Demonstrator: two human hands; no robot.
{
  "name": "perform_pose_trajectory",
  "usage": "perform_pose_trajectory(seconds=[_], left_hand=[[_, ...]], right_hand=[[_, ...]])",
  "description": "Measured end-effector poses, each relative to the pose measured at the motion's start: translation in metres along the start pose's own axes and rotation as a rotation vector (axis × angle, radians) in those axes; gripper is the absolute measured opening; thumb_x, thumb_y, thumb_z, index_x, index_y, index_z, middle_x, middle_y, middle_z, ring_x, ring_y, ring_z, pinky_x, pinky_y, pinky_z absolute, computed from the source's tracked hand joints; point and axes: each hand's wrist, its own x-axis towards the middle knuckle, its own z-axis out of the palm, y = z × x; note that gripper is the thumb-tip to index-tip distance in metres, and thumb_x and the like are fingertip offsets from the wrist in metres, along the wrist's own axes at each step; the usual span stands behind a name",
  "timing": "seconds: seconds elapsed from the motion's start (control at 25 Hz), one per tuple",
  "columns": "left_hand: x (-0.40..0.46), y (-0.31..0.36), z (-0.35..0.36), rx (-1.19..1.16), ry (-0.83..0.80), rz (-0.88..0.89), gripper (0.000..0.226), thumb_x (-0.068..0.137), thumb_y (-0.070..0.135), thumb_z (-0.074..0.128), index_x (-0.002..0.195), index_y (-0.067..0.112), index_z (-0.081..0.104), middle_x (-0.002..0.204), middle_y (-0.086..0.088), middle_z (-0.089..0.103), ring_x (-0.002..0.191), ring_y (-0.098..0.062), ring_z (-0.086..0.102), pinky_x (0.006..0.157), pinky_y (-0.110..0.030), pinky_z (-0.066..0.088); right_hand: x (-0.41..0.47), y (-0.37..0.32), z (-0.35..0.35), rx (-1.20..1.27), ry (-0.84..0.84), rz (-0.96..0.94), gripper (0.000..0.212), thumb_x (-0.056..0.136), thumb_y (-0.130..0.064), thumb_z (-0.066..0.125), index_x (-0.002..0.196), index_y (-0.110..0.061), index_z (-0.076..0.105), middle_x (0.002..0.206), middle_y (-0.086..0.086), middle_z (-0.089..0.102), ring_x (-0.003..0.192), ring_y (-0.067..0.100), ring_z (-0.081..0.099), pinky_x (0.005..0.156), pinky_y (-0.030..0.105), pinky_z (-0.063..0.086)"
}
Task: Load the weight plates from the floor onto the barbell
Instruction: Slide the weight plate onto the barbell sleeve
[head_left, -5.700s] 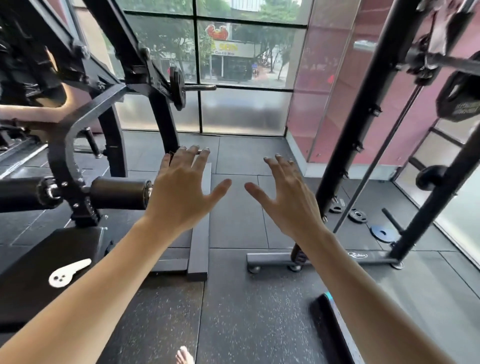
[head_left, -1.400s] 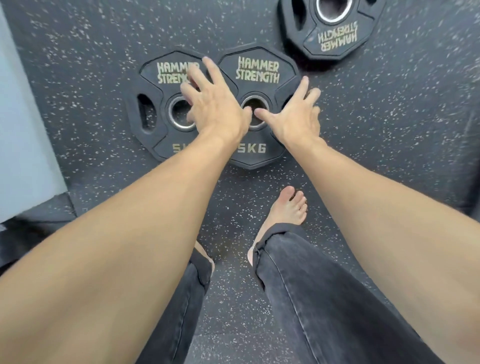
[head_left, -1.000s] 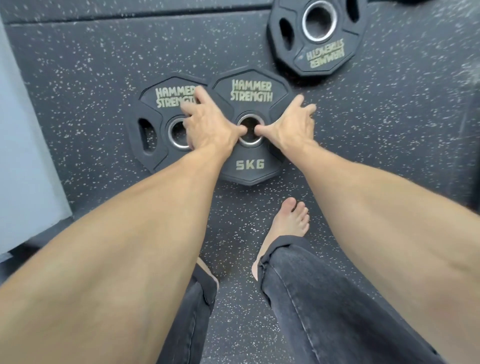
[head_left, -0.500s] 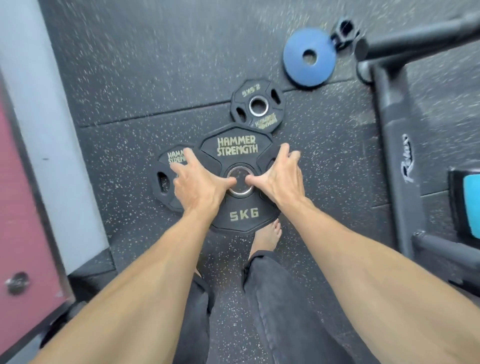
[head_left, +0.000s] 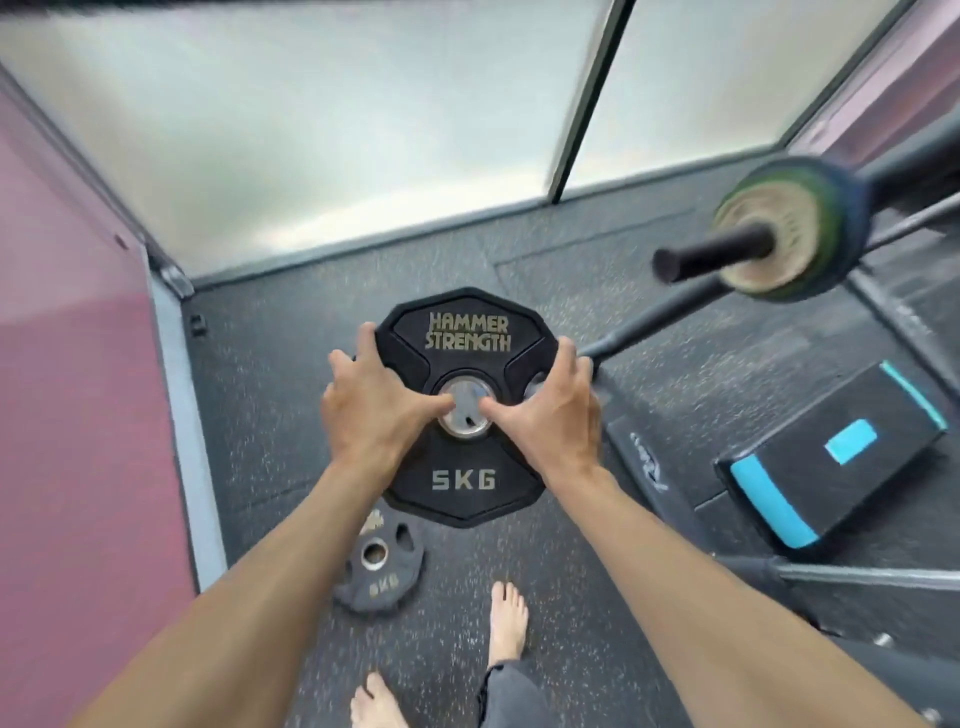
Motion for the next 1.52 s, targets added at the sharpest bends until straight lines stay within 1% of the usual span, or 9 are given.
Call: perform_pose_trajectory(seconds=[0.2,0.36,0.52,0.64,0.8,0.96,1.08,1.28,1.52], left_hand=[[-0.037,0.116,-0.141,-0.255,0.185,0.365,0.096,0.049,0.053,0.090,0.131,0.030,0.046,0.108,-0.001,0.057,0.096,-0.022,0.058,0.084,-0.036,0.043],[-0.080,0.203,-0.235,-0.486,0.297,0.570,0.108,0.044,0.061,0.089,0.137,0.032,0.045,0.127,0.006,0.060,0.117,-0.017,0.057,0.098,-0.038,0.044],[-0.134,0.274,-0.299,-0.693,0.331,0.792,0.111,0.043,0.067,0.087,0.140,0.036,0.044,0.136,0.011,0.059,0.124,-0.010,0.057,0.105,-0.040,0.047],[-0.183,0.321,-0.320,-0.838,0.262,0.956,0.111,0.047,0.064,0.090,0.143,0.033,0.044,0.138,0.014,0.058,0.126,-0.005,0.055,0.106,-0.037,0.046],[-0.251,0.376,-0.322,-1.030,0.066,1.134,0.108,0.051,0.061,0.092,0.144,0.033,0.044,0.138,0.011,0.059,0.127,-0.011,0.057,0.107,-0.044,0.046],[-0.328,0.419,-0.321,-1.125,-0.052,1.277,0.107,0.057,0.055,0.093,0.146,0.023,0.044,0.140,0.010,0.058,0.129,-0.006,0.055,0.109,-0.039,0.045],[-0.387,0.436,-0.315,-1.175,-0.170,1.357,0.104,0.061,0.053,0.091,0.147,0.018,0.044,0.140,0.008,0.059,0.129,-0.007,0.055,0.110,-0.038,0.044],[-0.466,0.448,-0.287,-1.153,-0.348,1.356,0.083,0.064,0.044,0.092,0.136,0.029,0.054,0.126,0.014,0.066,0.118,-0.005,0.062,0.101,-0.031,0.050],[-0.502,0.457,-0.251,-0.994,-0.393,1.368,0.074,0.068,0.058,0.081,0.133,0.044,0.050,0.124,0.016,0.065,0.114,-0.002,0.061,0.101,-0.037,0.050]], right_hand=[[-0.020,-0.098,-0.178,0.094,0.431,-0.150,0.107,0.054,-0.057,0.086,0.140,-0.016,0.040,0.115,0.007,0.050,0.100,0.032,0.062,0.080,0.039,0.053],[-0.055,-0.162,-0.310,0.110,0.707,-0.218,0.109,0.053,-0.058,0.085,0.145,-0.023,0.040,0.113,0.001,0.046,0.102,0.028,0.061,0.080,0.037,0.051],[-0.106,-0.192,-0.415,0.177,0.949,-0.278,0.108,0.051,-0.058,0.086,0.144,-0.026,0.042,0.114,0.002,0.047,0.099,0.027,0.061,0.080,0.039,0.053],[-0.152,-0.188,-0.483,0.184,1.099,-0.277,0.111,0.048,-0.060,0.087,0.145,-0.029,0.043,0.114,0.003,0.047,0.102,0.025,0.059,0.086,0.040,0.053],[-0.221,-0.175,-0.557,0.133,1.220,-0.176,0.111,0.046,-0.061,0.087,0.144,-0.038,0.041,0.118,0.001,0.046,0.108,0.025,0.058,0.088,0.041,0.051],[-0.289,-0.154,-0.616,0.026,1.343,-0.065,0.110,0.049,-0.063,0.087,0.144,-0.039,0.039,0.119,0.000,0.044,0.108,0.023,0.055,0.081,0.033,0.045],[-0.338,-0.127,-0.648,-0.003,1.389,0.003,0.109,0.049,-0.063,0.086,0.144,-0.042,0.037,0.117,-0.002,0.042,0.105,0.022,0.056,0.080,0.035,0.044],[-0.393,-0.075,-0.677,-0.006,1.397,0.119,0.110,0.049,-0.058,0.090,0.144,-0.042,0.038,0.114,-0.001,0.044,0.104,0.024,0.058,0.083,0.041,0.050],[-0.411,-0.018,-0.683,0.069,1.381,0.211,0.105,0.056,-0.050,0.092,0.146,-0.045,0.037,0.112,-0.001,0.044,0.095,0.019,0.055,0.077,0.030,0.042]])
